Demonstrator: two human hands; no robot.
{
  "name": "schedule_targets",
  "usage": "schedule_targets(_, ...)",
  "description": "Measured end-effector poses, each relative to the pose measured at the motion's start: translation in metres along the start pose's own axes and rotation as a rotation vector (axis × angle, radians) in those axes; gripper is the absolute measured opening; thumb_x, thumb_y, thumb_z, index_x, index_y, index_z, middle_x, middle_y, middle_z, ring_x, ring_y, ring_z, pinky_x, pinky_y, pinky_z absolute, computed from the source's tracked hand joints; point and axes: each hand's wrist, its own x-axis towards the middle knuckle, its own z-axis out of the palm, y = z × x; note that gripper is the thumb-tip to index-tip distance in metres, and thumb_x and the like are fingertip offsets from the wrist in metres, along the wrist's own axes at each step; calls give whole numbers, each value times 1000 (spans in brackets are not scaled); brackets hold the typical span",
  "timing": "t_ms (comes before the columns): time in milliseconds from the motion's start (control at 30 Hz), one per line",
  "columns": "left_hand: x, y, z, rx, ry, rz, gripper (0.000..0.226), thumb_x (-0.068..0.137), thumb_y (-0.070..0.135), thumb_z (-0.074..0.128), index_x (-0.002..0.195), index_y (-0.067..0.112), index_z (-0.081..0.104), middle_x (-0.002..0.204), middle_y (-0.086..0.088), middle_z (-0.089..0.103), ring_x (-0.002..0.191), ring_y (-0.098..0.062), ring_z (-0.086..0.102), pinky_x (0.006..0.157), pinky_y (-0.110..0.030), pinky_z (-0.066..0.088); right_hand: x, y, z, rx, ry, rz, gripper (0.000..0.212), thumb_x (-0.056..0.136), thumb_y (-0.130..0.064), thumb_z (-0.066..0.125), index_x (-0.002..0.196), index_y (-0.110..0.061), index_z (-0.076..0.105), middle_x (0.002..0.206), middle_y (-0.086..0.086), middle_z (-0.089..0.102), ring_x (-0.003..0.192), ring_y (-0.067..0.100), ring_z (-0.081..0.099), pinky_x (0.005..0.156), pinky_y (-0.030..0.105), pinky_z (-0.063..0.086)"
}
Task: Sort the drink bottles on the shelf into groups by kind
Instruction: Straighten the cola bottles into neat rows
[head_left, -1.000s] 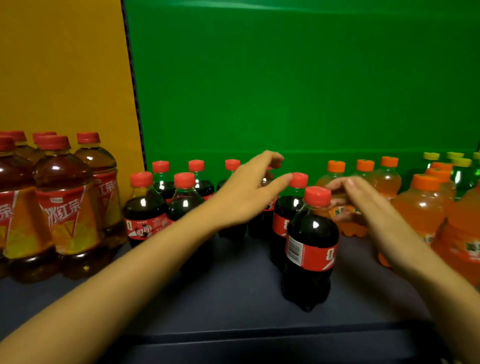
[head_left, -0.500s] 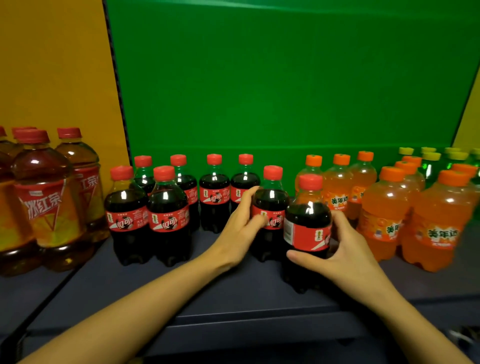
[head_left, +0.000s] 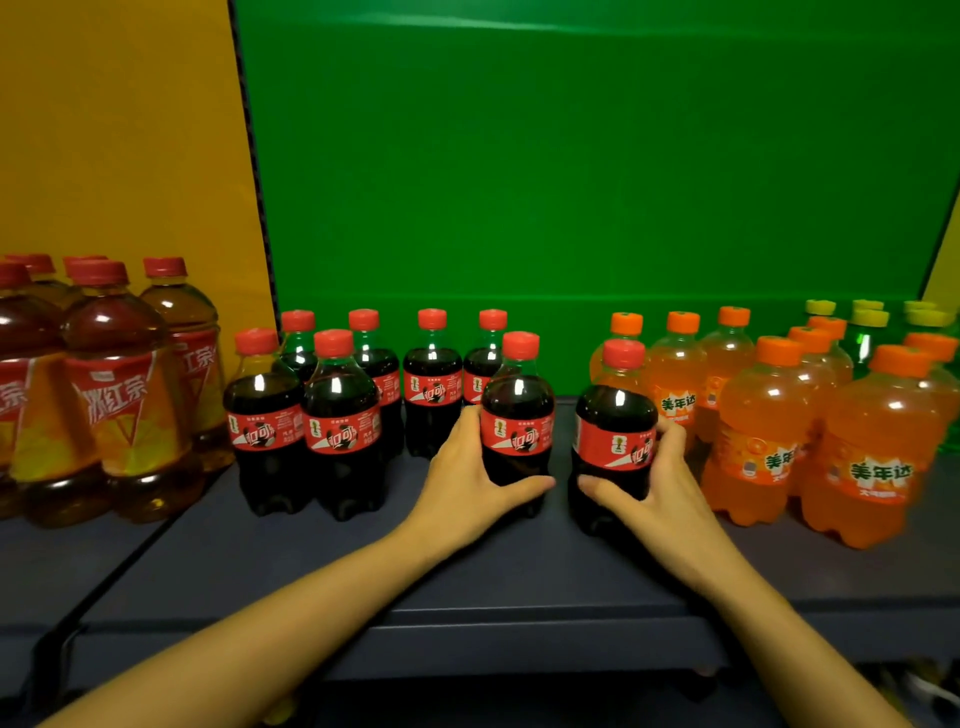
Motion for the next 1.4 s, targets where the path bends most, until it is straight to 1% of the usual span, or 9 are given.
schedule_targets(100,-8,-3,-10,44,68,4,78,67,31,80,130,18,36,126,4,53,118,-8,49,102,-29,41,0,-1,0,36,-87,-24,72,80,-14,67,135,-22,19,120,-5,48,117,14,47,93,27,35)
schedule_targets(267,-19,-5,-23,144,163,-5,87,70,29,78,140,19,27,126,1,38,123,-10,39,99,-16,28,7,-6,16,30,-152,-82,77,82,-21,67,139,-25,14,125,-12,44,118,6,43,95,24,34)
schedule_targets(400,-24,-4,-27,155,200,1,96,70,27,78,144,17,17,144,3,32,133,-8,32,104,-17,26,16,-13,34,33,-208,-124,79,82,-26,67,140,-20,13,135,-10,40,125,4,40,98,20,31)
schedule_targets(600,-31,-1,-33,161,218,47,94,76,26,73,147,16,12,146,7,29,129,4,25,103,-10,21,29,-21,46,58,-232,-117,82,79,-23,71,138,-13,15,134,-5,42,123,6,40,96,18,32)
schedule_targets(733,-42,0,-47,132,307,109,69,80,22,69,138,18,32,131,8,43,121,2,41,101,-9,33,33,-19,48,61,-237,-119,84,76,-27,73,138,-15,17,135,-5,42,124,8,41,96,19,33)
schedule_targets(867,-57,-7,-74,302,547,187,25,78,21,65,96,17,47,90,1,49,79,-6,45,72,-11,39,34,-19,48,77,-263,-119,84,78,-28,72,139,-17,15,132,-9,40,123,6,40,97,19,32)
schedule_targets(1000,-62,-25,-98,399,511,10,25,80,20,69,84,16,44,73,4,47,62,-15,47,55,-24,38,33,-18,53,98,-247,-105,82,79,-28,70,138,-18,15,131,-9,43,122,8,43,96,22,36)
schedule_targets(1167,-57,-29,-99,405,442,-17,23,81,25,67,81,18,45,68,4,50,59,-16,52,57,-32,43,35,-20,60,99,-247,-113,83,79,-29,70,138,-20,13,128,-11,42,122,7,42,98,23,34)
schedule_targets(1400,-56,-27,-98,406,400,1,22,80,26,67,79,23,46,70,7,52,64,-12,52,58,-29,43,37,-22,66,93,-279,-120,83,79,-31,70,138,-20,13,128,-11,42,123,8,42,97,22,34)
